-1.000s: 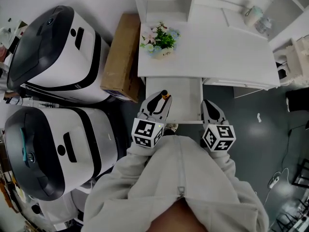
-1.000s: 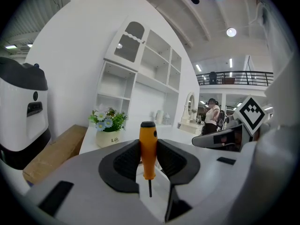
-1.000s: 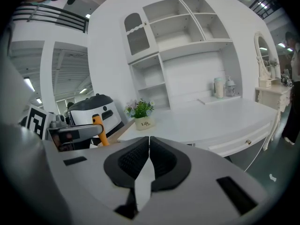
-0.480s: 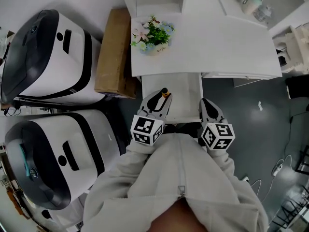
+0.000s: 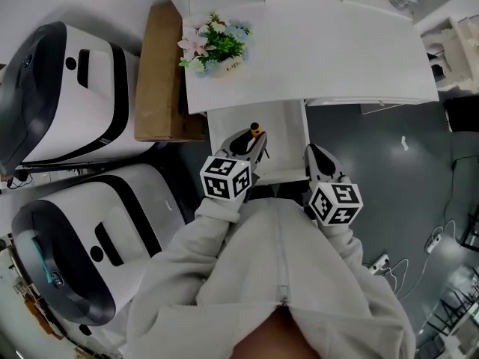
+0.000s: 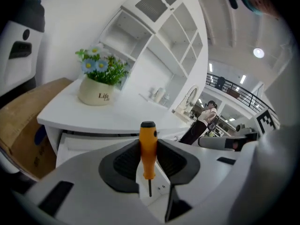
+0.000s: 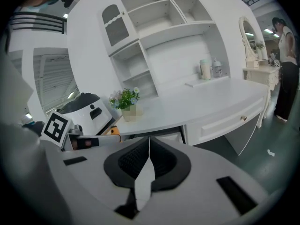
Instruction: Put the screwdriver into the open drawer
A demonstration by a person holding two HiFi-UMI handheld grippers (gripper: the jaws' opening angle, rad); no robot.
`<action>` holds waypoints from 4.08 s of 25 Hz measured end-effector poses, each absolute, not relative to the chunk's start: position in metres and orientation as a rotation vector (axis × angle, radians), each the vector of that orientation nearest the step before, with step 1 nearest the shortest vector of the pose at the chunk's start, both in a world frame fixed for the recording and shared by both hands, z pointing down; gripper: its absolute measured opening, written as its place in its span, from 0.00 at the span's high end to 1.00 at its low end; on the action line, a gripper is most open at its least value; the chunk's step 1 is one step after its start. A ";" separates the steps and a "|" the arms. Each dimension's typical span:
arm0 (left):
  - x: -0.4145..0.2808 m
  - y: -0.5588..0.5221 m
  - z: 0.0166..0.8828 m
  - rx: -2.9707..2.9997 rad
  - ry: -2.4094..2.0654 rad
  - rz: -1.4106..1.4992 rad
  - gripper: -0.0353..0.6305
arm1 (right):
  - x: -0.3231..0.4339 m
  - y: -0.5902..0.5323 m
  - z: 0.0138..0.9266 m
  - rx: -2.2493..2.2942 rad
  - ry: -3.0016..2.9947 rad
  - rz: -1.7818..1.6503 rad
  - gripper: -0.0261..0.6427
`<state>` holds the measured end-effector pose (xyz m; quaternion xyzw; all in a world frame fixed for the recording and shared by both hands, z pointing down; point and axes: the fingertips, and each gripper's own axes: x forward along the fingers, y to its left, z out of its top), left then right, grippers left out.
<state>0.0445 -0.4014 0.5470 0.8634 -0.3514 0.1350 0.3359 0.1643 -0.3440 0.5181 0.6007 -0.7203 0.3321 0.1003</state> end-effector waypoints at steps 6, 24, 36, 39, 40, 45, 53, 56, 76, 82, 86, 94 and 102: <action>0.065 -0.412 0.590 2.035 -0.860 0.309 0.76 | 0.178 -0.352 0.527 1.758 -2.103 1.033 0.91; 0.114 -0.406 0.716 1.481 -0.790 0.313 0.76 | 0.196 -0.349 0.552 1.673 -2.016 1.107 0.91; 0.124 -0.391 0.763 1.359 -0.756 0.486 0.76 | 0.207 -0.351 0.562 1.640 -1.981 1.140 0.91; 0.130 -0.387 0.770 1.359 -0.734 0.538 0.76 | 0.209 -0.352 0.565 1.634 -1.971 1.148 0.91; 0.132 -0.385 0.772 1.358 -0.725 0.551 0.76 | 0.210 -0.352 0.565 1.633 -1.968 1.150 0.91; 0.137 -0.377 0.784 1.337 -0.705 0.607 0.76 | 0.214 -0.352 0.568 1.628 -1.954 1.154 0.91; 0.151 -0.385 0.779 1.380 -0.675 0.576 0.76 | 0.217 -0.351 0.570 1.620 -1.944 1.158 0.91; 0.150 -0.386 0.777 1.381 -0.681 0.571 0.73 | 0.216 -0.353 0.568 1.620 -1.952 1.148 0.91; 0.110 -0.407 0.673 1.532 -0.637 0.302 0.65 | 0.191 -0.363 0.553 1.697 -2.006 1.071 0.91; 0.089 -0.398 0.634 1.645 -0.602 0.271 0.65 | 0.169 -0.367 0.543 1.702 -2.060 1.036 0.91; 0.072 -0.396 0.605 1.748 -0.597 0.262 0.65 | 0.153 -0.370 0.532 1.694 -2.107 1.010 0.91; 0.038 -0.389 0.558 1.992 -0.639 0.338 0.62 | 0.137 -0.373 0.514 1.707 -2.153 0.972 0.91; 0.017 -0.396 0.502 2.258 -0.724 0.316 0.60 | 0.137 -0.382 0.496 1.740 -2.180 0.930 0.91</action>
